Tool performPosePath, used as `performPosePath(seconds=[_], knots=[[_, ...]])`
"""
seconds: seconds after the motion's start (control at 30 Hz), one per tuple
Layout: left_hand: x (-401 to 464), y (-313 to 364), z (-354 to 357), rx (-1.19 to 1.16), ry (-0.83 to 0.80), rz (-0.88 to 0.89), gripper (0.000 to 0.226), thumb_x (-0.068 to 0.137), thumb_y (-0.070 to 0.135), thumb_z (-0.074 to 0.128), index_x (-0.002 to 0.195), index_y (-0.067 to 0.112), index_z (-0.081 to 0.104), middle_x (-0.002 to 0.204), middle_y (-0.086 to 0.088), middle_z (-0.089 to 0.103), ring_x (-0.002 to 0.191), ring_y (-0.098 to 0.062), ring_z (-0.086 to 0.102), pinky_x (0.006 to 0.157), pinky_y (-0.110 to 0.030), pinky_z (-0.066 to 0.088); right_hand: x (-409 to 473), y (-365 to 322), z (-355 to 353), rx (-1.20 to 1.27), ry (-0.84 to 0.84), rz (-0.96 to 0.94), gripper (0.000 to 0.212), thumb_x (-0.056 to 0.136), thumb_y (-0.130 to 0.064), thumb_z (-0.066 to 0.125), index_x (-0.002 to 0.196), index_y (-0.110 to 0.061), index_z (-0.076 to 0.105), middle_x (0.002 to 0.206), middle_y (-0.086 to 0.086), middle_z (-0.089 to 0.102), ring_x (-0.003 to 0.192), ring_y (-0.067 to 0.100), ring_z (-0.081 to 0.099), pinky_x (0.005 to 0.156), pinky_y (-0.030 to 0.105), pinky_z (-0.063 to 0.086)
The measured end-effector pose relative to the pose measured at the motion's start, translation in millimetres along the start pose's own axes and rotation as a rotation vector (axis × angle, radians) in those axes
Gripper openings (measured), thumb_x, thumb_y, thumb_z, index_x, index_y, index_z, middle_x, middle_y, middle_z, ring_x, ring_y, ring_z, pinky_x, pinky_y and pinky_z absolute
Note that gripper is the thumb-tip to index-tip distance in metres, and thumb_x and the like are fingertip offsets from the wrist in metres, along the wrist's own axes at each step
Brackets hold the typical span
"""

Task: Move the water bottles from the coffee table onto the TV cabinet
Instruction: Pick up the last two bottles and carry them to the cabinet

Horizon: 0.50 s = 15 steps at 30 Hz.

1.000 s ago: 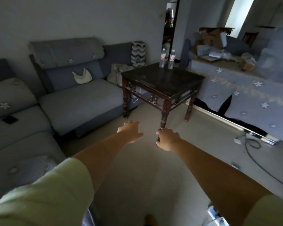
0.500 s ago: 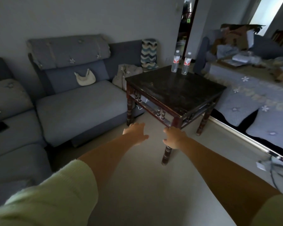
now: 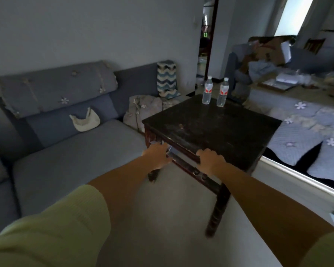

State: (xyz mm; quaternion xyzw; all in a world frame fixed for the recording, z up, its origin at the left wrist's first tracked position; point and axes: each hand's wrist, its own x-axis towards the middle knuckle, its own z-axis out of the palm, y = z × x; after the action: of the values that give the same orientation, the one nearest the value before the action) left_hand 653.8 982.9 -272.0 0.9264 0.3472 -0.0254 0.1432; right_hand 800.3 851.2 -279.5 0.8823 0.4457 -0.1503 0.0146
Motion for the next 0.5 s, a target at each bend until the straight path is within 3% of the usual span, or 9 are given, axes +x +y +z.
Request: performPosePath(seconds=[0.3, 0.5], knots=[[147.0, -13.5, -11.3, -0.016, -0.123, 0.096, 0.055, 0.091, 0.047, 0.055, 0.136, 0.019, 0.04, 0.132, -0.013, 0.046, 0.126, -0.035, 0.045, 0.105, -0.053, 0.038, 104.4, 13.7, -30.9, 0.058, -0.055, 0.164, 0.048, 0.096, -0.038, 0.05, 0.14, -0.02, 0.038, 0.138, 0.011, 0.043, 0.126, 0.03, 0.045, 0.106, 0.047, 0.039], [254.2, 6.8, -11.3, -0.027, -0.164, 0.182, 0.06, 0.092, 0.046, 0.055, 0.142, 0.019, 0.036, 0.138, -0.012, 0.043, 0.128, -0.032, 0.042, 0.106, -0.048, 0.04, 205.5, 49.8, -54.9, 0.069, -0.058, 0.237, 0.054, 0.095, -0.037, 0.053, 0.143, -0.02, 0.036, 0.139, 0.011, 0.043, 0.125, 0.029, 0.046, 0.105, 0.048, 0.041]])
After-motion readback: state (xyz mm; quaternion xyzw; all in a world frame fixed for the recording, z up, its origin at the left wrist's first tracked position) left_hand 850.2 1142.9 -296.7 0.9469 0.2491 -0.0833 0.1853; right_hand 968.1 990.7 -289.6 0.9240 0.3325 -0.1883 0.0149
